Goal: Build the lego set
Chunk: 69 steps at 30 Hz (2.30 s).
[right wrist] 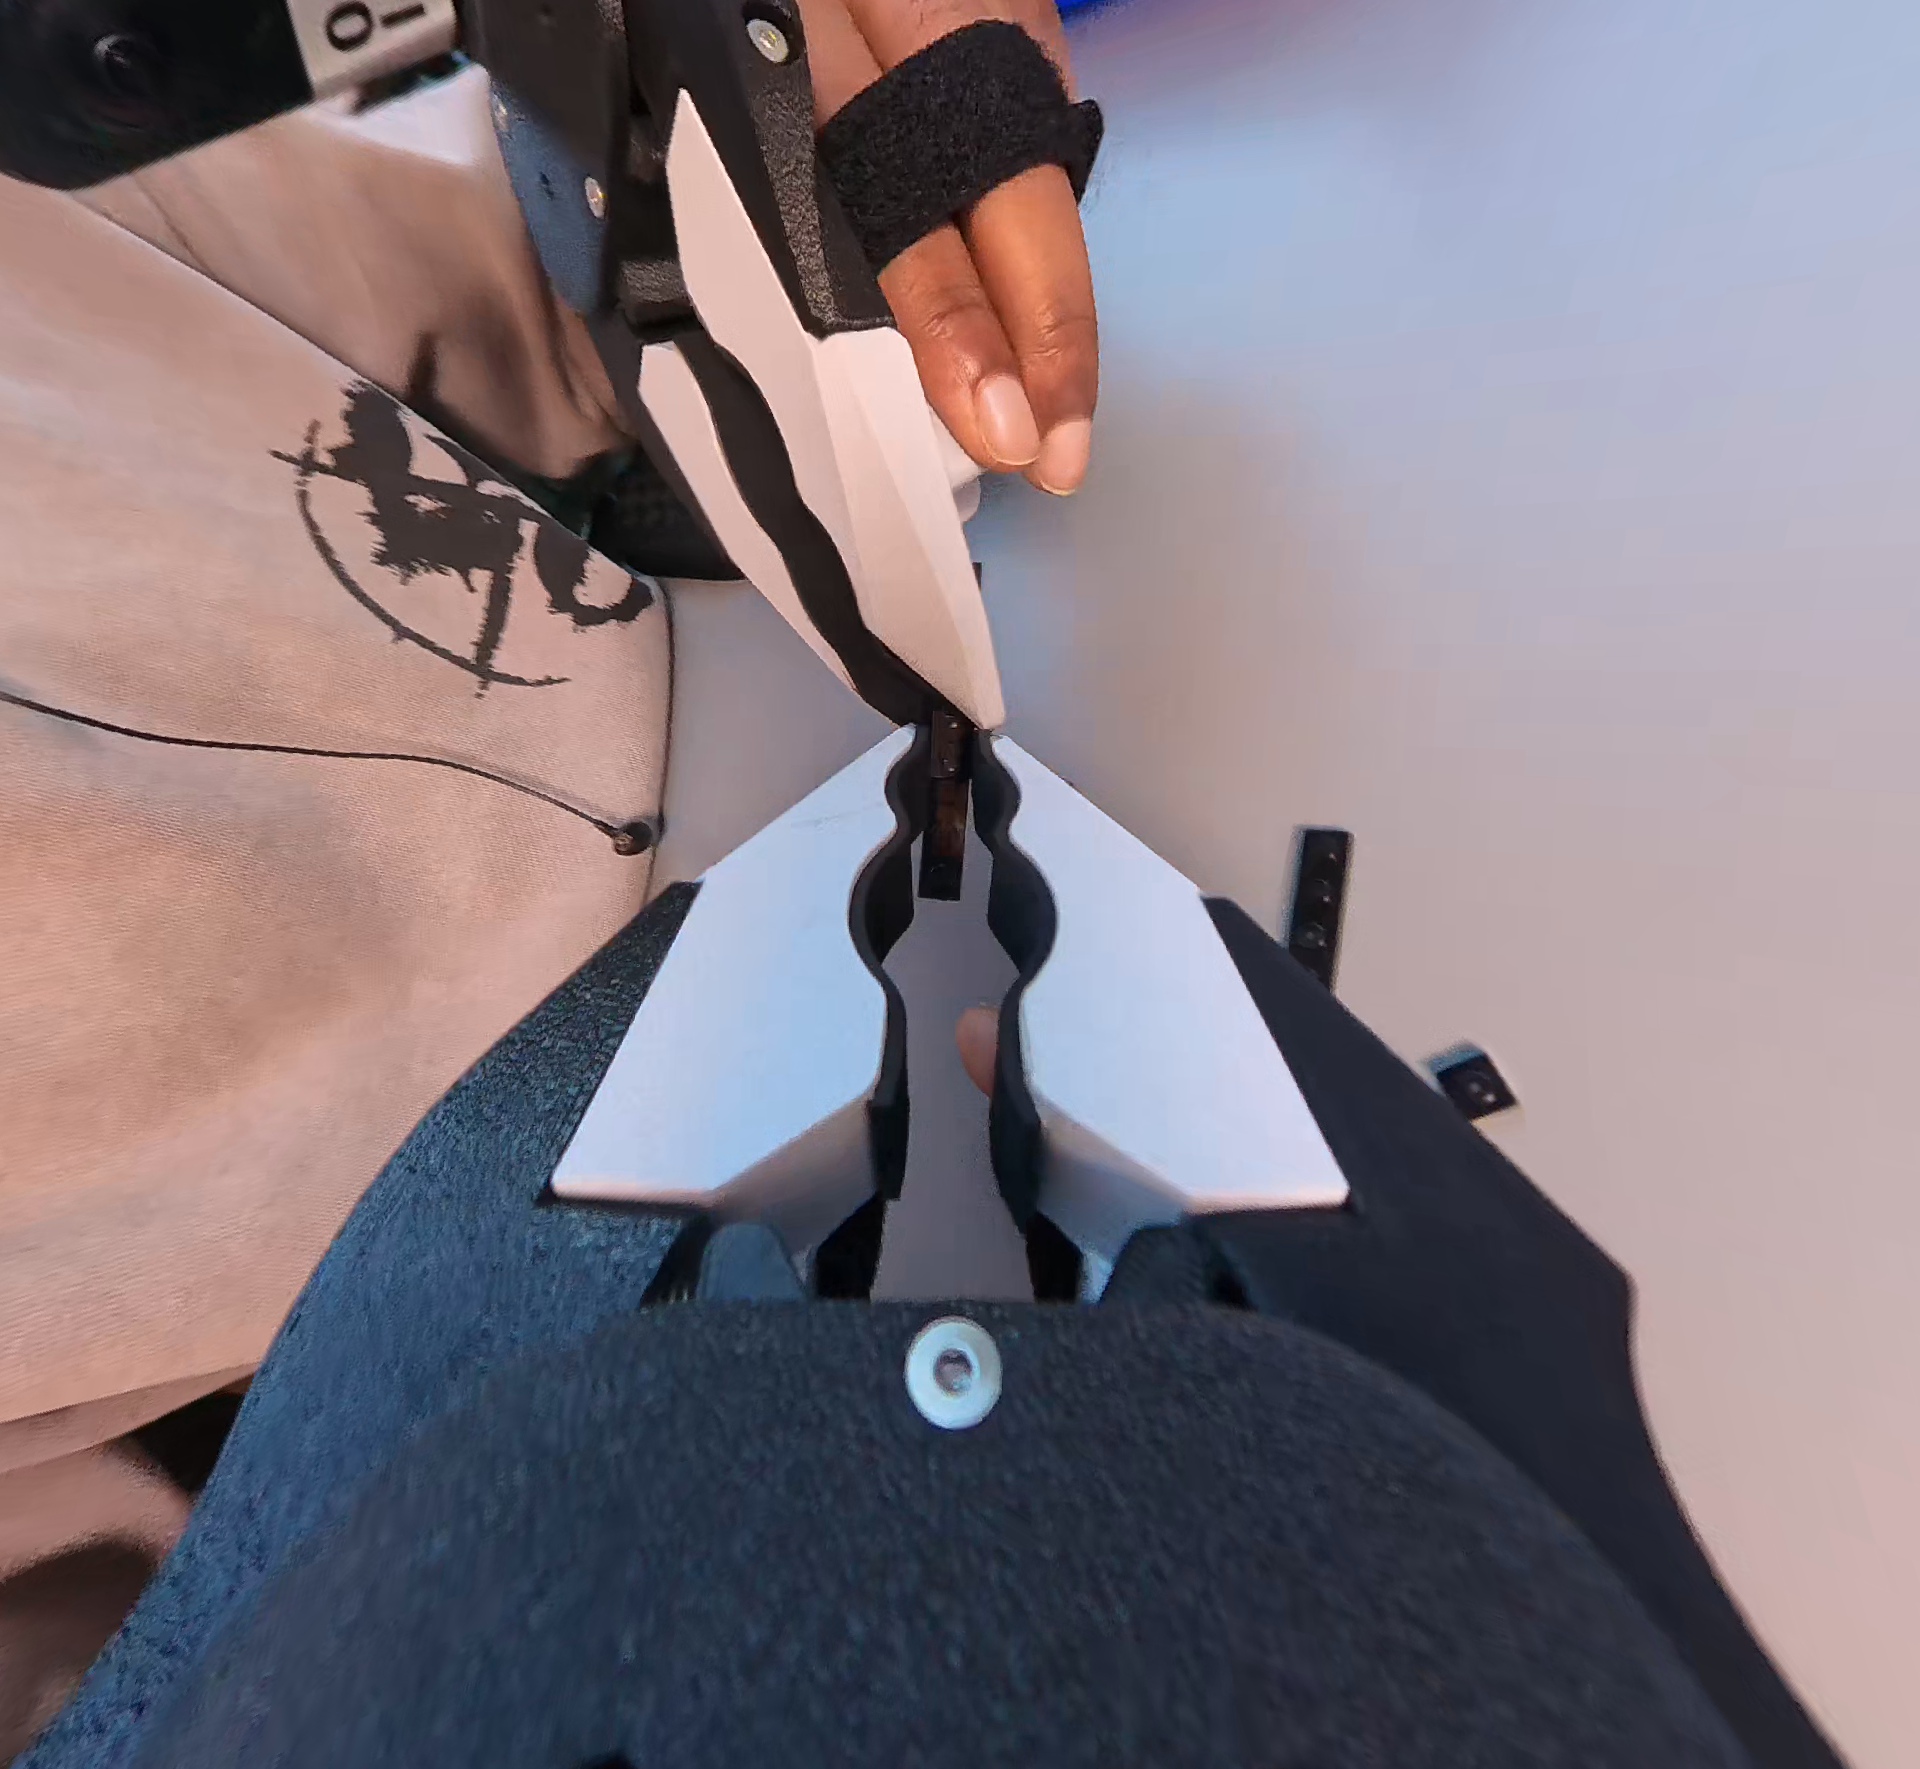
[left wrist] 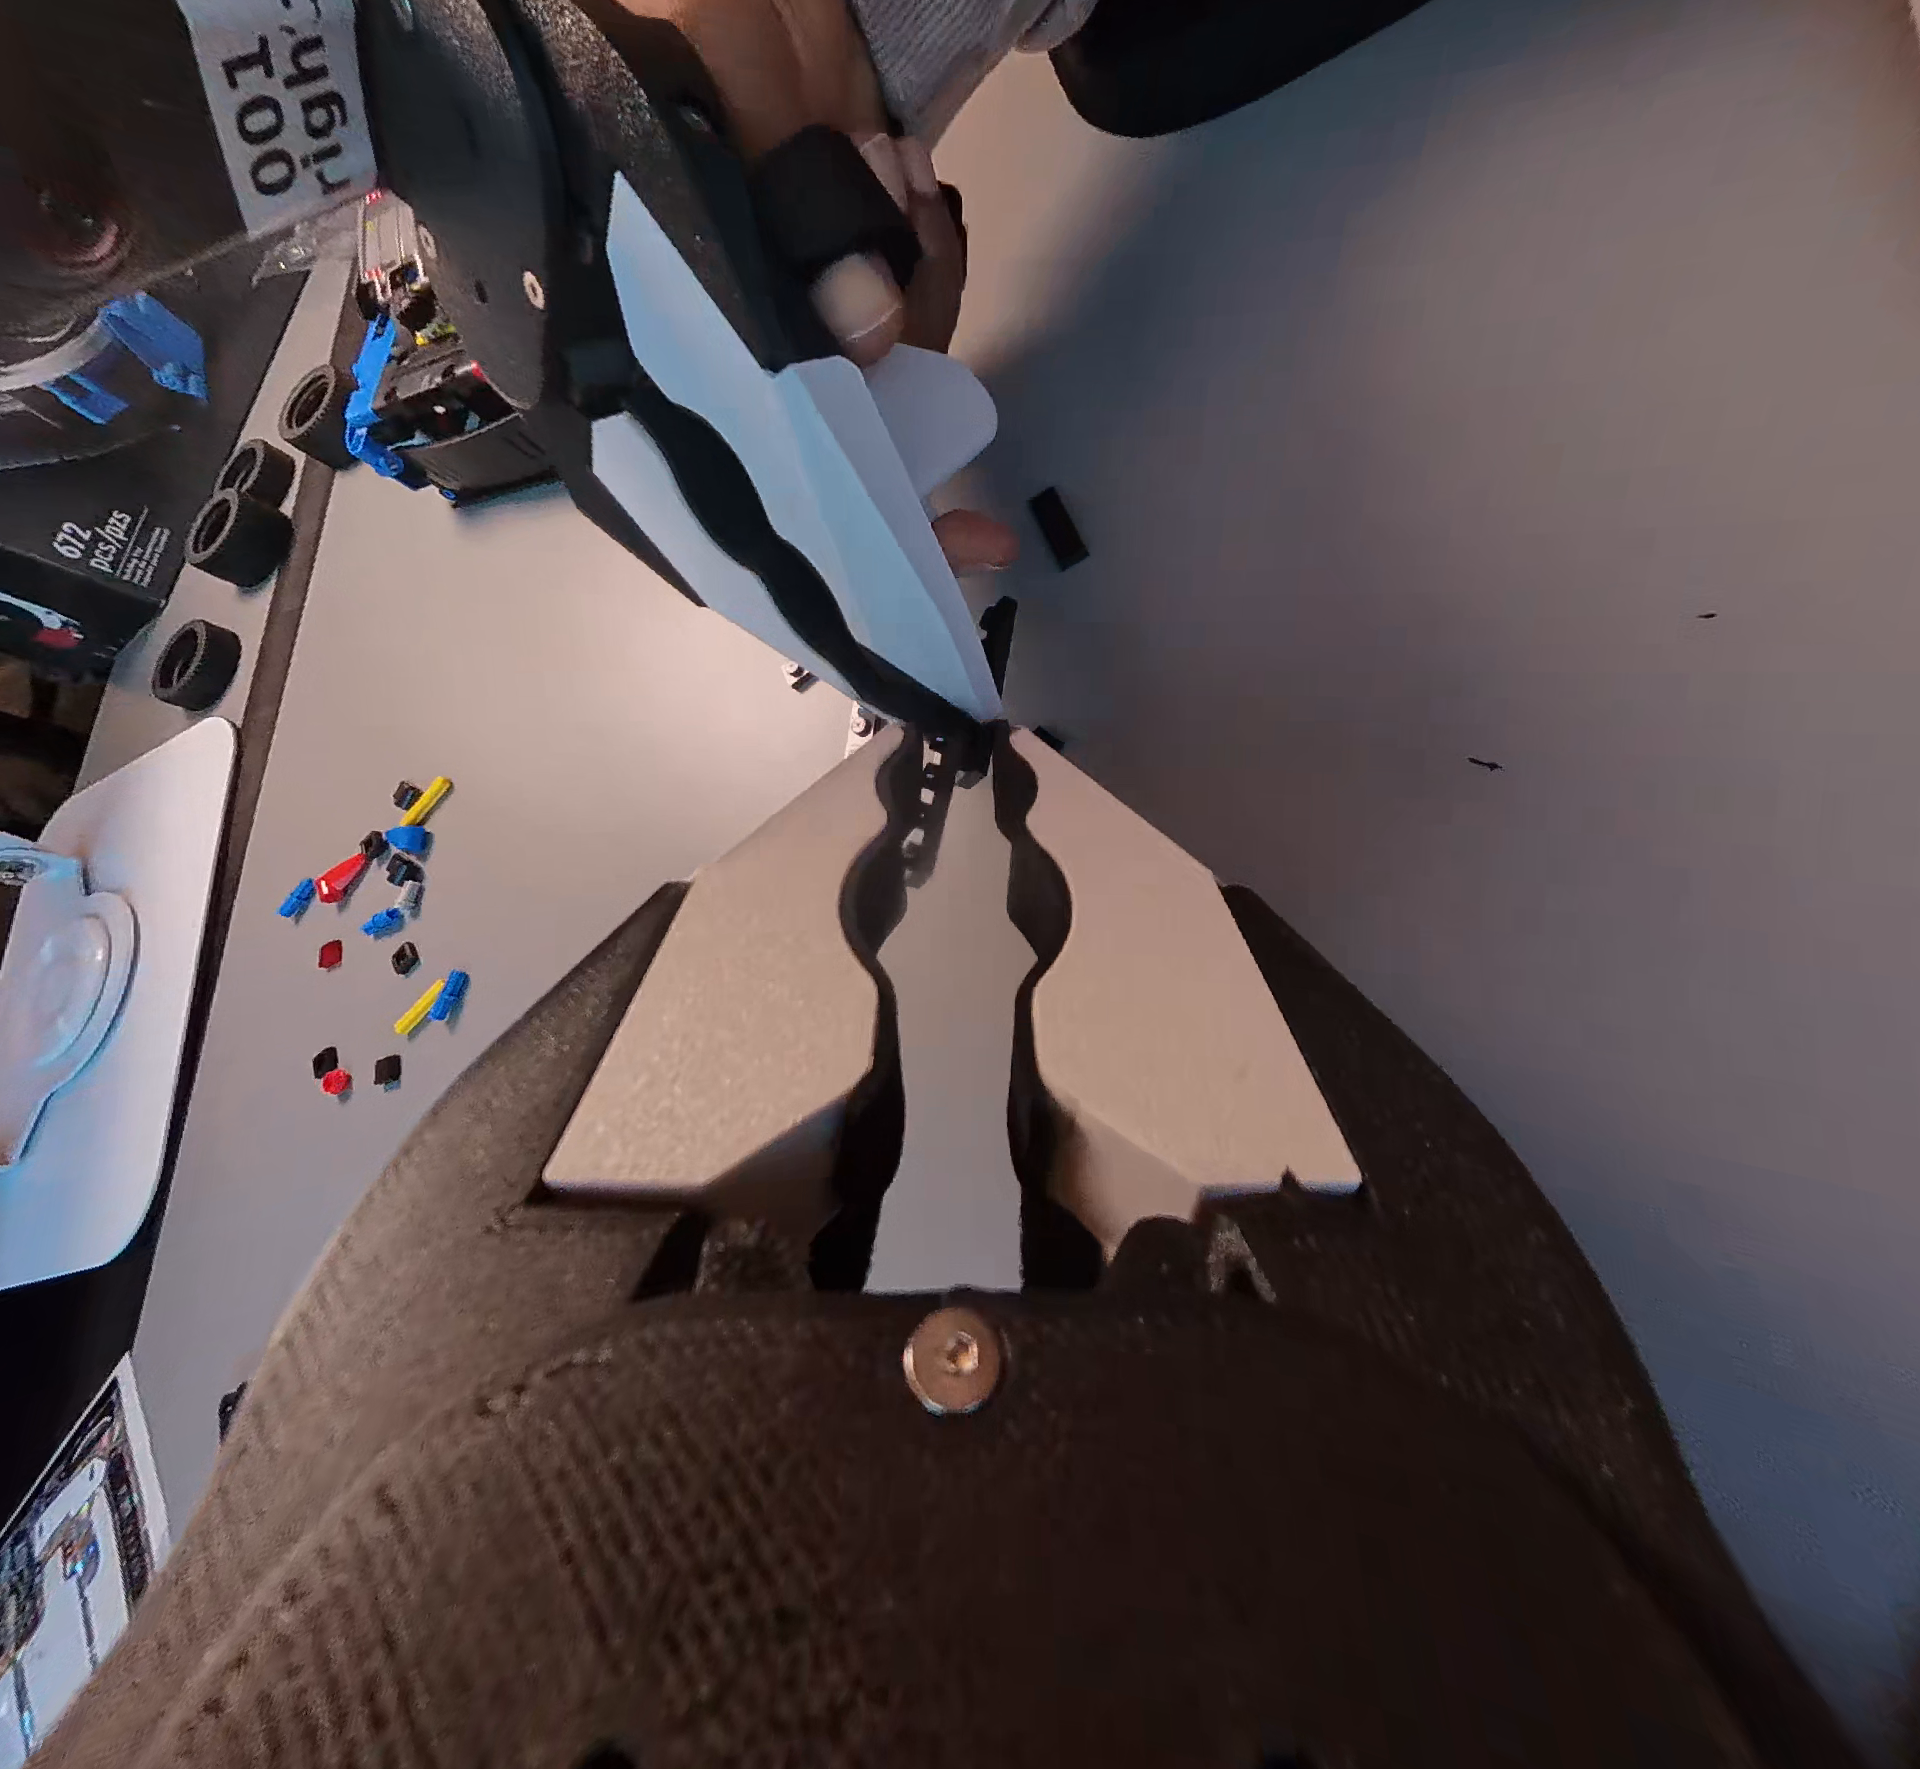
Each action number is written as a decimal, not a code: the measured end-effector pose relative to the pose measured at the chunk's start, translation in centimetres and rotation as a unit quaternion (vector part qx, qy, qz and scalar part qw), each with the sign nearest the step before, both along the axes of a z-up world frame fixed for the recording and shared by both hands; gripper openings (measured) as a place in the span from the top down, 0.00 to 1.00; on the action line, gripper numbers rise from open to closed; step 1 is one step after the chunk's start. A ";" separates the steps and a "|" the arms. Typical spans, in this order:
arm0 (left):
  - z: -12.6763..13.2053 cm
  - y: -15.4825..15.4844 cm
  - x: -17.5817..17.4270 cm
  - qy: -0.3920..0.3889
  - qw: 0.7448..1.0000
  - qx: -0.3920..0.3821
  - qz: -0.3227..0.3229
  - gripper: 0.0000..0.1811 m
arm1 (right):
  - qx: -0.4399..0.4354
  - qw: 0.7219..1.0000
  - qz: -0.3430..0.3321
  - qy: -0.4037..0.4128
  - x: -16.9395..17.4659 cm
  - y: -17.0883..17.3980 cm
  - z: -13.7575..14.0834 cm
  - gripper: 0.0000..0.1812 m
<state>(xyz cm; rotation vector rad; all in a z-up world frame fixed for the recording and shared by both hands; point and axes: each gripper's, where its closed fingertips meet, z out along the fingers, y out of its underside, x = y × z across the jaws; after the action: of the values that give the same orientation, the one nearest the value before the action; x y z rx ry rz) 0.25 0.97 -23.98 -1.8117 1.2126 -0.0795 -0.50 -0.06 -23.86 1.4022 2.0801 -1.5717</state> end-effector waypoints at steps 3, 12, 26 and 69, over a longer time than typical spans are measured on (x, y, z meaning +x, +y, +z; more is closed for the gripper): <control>1.1 -0.2 0.0 -0.011 1.000 0.019 -0.005 0.95 | -0.053 0.999 -0.007 0.008 0.1 -0.1 1.3 0.97; 3.5 -0.2 -1.4 -0.119 0.993 -0.006 0.010 0.97 | 0.004 0.978 -0.062 0.199 -0.5 1.6 5.1 0.84; 4.2 -0.8 -1.6 -0.323 0.936 -0.135 -0.016 0.96 | 0.275 0.883 -0.047 0.376 -1.0 0.0 4.1 0.98; -3.7 -1.5 -0.9 -0.086 0.975 -0.198 0.052 0.99 | 0.294 0.940 0.021 0.172 0.7 0.2 -2.7 0.99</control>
<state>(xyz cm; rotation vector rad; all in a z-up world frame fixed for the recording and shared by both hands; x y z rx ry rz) -0.62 -0.54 -27.63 -2.1579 1.0262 -0.4356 0.16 0.09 -26.53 1.2805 2.9482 -1.3025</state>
